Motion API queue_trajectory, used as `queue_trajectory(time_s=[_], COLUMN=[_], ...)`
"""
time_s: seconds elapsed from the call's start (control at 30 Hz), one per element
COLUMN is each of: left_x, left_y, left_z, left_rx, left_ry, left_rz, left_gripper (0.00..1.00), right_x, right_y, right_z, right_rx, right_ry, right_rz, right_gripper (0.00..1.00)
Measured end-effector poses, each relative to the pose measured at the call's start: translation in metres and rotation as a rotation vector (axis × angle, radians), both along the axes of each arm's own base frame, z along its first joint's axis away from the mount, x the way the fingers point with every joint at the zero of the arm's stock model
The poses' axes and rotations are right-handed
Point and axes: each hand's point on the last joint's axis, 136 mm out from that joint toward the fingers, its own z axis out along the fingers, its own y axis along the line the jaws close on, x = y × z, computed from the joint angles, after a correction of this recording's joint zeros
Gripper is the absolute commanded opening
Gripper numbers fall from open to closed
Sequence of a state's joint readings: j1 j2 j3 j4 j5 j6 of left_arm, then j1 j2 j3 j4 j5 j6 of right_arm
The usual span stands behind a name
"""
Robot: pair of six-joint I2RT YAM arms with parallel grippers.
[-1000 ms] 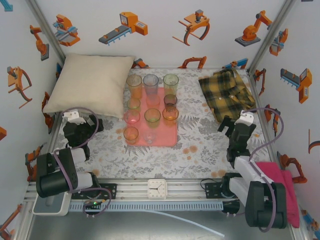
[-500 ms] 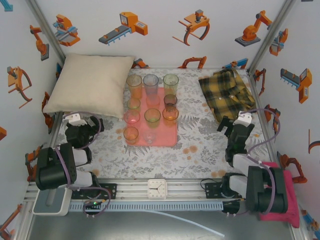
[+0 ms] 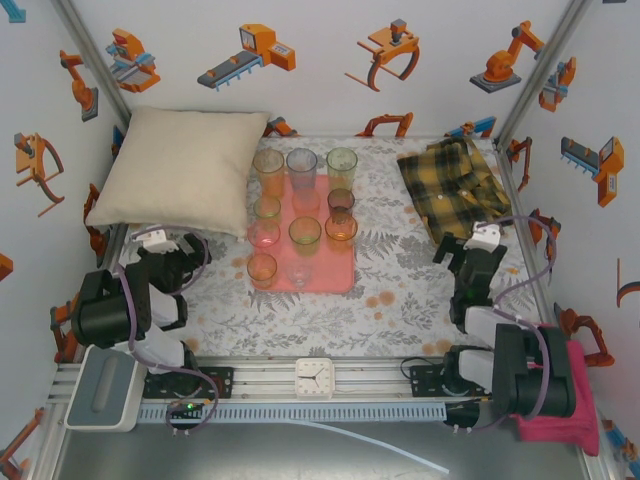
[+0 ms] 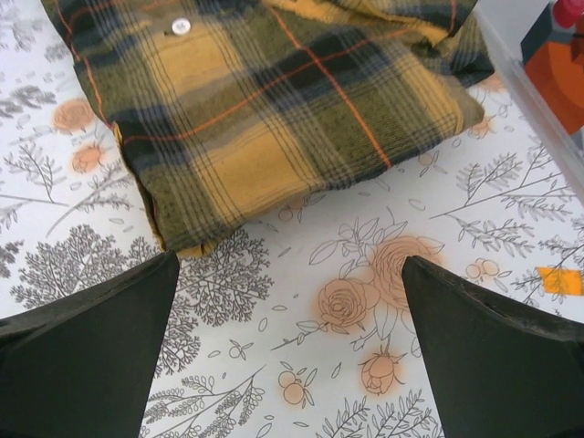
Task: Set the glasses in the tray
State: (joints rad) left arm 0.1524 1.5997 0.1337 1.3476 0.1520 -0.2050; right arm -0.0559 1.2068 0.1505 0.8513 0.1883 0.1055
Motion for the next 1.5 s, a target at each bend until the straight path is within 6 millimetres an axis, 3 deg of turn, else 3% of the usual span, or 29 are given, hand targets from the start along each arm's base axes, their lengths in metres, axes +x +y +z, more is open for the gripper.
queue_trajectory(time_s=[0.2, 0.37, 0.6, 0.8, 1.07, 1.27, 1.5], left_x=[0.001, 0.002, 0.004, 0.011, 0.036, 0.034, 0.036], left_y=[0.000, 0.000, 0.001, -0.003, -0.016, -0.017, -0.021], left_z=[0.002, 0.003, 0.006, 0.004, 0.009, -0.006, -0.010], left_rx=[0.003, 0.003, 0.008, 0.018, 0.065, 0.079, 0.097], left_ry=[-0.009, -0.010, -0.019, 0.006, 0.064, 0.137, 0.167], left_rz=[0.001, 0.001, 0.003, -0.009, -0.047, -0.049, -0.055], left_gripper=[0.97, 0.97, 0.97, 0.97, 0.97, 0.97, 0.97], right_x=[0.024, 0.035, 0.065, 0.063, 0.063, 0.063, 0.063], right_y=[0.011, 0.019, 0.027, 0.029, 0.024, 0.023, 0.023], right_z=[-0.011, -0.044, -0.017, -0.023, -0.023, -0.023, -0.023], right_rx=[0.024, 0.043, 0.032, 0.035, 0.026, 0.024, 0.024], right_ry=[0.027, 0.109, 0.068, 0.094, 0.094, 0.095, 0.095], right_rz=[0.066, 0.112, 0.170, 0.178, 0.152, 0.145, 0.145], right_gripper=[0.99, 0.99, 0.99, 0.99, 0.99, 0.99, 0.99])
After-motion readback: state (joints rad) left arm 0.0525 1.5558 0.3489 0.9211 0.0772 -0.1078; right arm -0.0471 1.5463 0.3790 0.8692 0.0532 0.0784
